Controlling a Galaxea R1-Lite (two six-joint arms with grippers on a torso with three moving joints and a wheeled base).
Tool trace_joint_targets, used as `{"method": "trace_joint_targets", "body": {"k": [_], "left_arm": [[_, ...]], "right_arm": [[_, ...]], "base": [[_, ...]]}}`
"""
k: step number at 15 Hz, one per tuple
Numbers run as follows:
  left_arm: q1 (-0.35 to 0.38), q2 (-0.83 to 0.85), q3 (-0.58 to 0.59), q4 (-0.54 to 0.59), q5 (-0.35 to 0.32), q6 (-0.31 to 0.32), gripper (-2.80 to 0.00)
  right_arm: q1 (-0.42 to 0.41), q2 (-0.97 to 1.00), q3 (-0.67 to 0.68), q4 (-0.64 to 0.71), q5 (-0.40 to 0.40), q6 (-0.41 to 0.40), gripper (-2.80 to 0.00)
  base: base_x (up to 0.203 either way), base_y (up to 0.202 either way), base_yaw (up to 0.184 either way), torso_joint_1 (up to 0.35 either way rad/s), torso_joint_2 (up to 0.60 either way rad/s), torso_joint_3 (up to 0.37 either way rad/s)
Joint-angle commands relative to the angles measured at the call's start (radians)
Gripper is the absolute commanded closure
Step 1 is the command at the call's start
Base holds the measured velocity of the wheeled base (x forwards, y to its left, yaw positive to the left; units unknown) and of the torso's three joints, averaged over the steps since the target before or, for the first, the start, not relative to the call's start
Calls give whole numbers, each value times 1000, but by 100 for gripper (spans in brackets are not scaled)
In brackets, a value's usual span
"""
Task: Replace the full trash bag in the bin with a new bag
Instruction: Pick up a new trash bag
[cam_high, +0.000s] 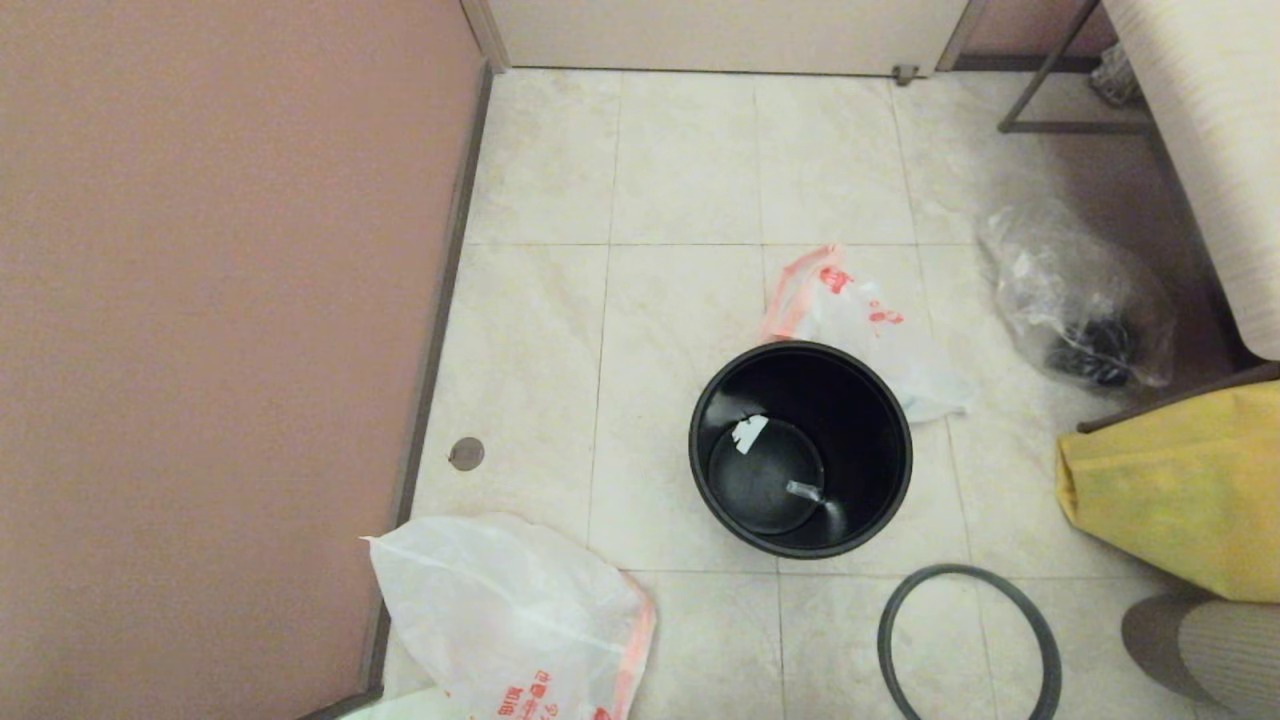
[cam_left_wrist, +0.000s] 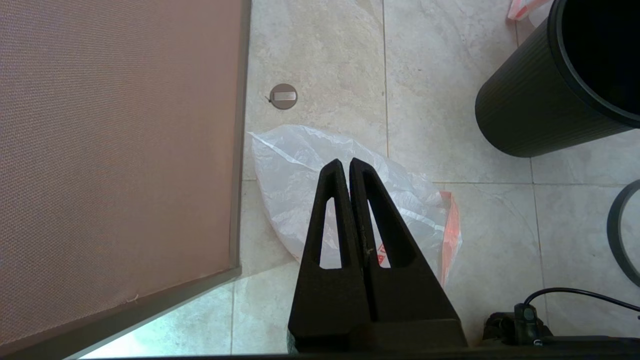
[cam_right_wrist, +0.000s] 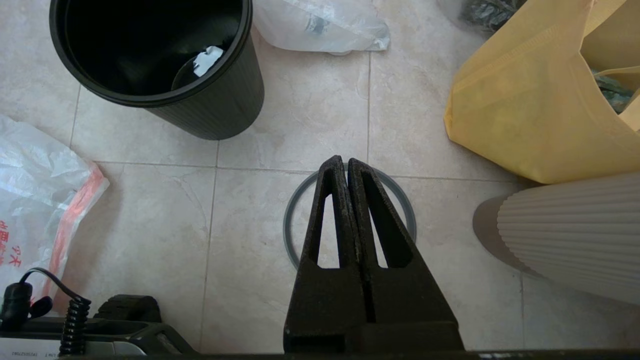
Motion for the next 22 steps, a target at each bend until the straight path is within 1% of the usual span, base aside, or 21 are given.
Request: {"method": "trace_joint_targets", "body": {"k": [1, 13, 16, 18, 19, 20, 22], "left_arm": [[0, 1, 0, 0, 0, 0, 0], [0, 1, 0, 2, 0, 1, 0], [3, 28, -9, 20, 1, 13, 0], [3, 141, -72, 27, -3, 86, 0], [3, 214, -134, 27, -6, 111, 0], [4, 306, -221, 28, -17, 140, 0], [4, 497, -369, 28, -46, 248, 0]], "right_arm": [[0, 4, 0, 0, 0, 0, 0], [0, 4, 0, 0, 0, -2, 0], [0, 4, 0, 0, 0, 0, 0], [0, 4, 0, 0, 0, 0, 0], [0, 4, 0, 0, 0, 0, 0], [0, 4, 0, 0, 0, 0, 0], [0, 4, 0, 0, 0, 0, 0]], "base": [[0, 0, 0, 0, 0, 0], [0, 0, 0, 0, 0, 0], [0, 0, 0, 0, 0, 0], [0, 0, 0, 0, 0, 0], [0, 0, 0, 0, 0, 0], [0, 0, 0, 0, 0, 0], [0, 0, 0, 0, 0, 0]]}}
